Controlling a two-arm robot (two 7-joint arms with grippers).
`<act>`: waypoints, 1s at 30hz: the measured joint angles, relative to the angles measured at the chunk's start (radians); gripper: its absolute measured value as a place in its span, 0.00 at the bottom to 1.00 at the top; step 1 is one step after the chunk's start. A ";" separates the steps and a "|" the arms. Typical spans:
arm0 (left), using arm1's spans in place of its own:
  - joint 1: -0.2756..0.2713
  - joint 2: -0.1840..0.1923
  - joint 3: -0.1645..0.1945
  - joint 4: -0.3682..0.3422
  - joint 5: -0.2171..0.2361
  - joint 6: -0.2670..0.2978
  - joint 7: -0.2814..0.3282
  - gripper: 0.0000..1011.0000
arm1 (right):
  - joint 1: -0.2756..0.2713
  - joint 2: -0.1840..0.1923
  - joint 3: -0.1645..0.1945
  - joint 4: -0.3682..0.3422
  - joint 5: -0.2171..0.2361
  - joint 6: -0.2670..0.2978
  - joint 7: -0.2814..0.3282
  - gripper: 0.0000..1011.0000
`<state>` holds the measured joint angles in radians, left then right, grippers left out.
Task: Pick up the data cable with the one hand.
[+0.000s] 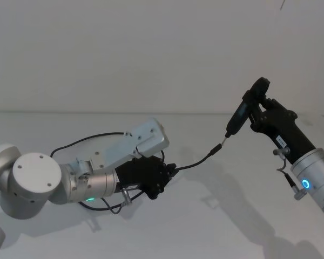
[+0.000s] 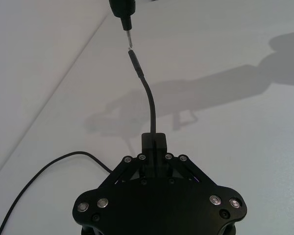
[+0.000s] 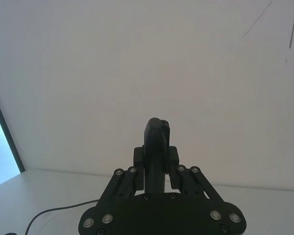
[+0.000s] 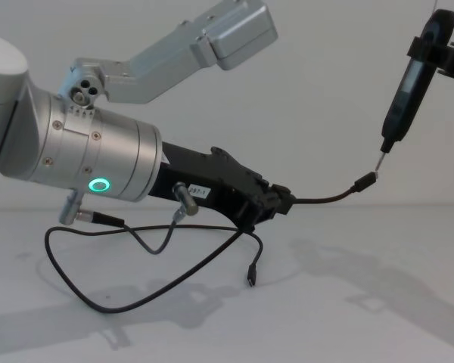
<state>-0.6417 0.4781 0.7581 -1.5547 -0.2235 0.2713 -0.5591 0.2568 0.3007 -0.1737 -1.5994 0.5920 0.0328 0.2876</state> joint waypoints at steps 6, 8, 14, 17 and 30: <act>0.000 0.000 0.000 0.000 0.000 0.000 0.000 0.04 | 0.007 0.006 -0.005 0.008 0.000 -0.003 0.000 0.28; 0.000 0.000 0.000 0.000 0.000 -0.001 0.000 0.04 | 0.009 0.008 -0.007 0.010 0.000 -0.004 0.000 0.28; 0.000 0.000 0.000 0.000 0.000 -0.001 0.000 0.04 | 0.014 0.015 -0.015 0.014 0.001 -0.007 0.001 0.28; 0.000 0.000 0.000 0.000 0.000 -0.001 0.000 0.04 | 0.015 0.018 -0.018 0.014 0.001 -0.007 0.001 0.28; 0.000 0.000 0.000 0.000 0.000 -0.001 0.000 0.04 | 0.021 0.027 -0.027 0.017 0.001 -0.010 -0.003 0.28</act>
<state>-0.6417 0.4781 0.7582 -1.5548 -0.2235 0.2706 -0.5593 0.2773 0.3281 -0.2007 -1.5824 0.5929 0.0231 0.2849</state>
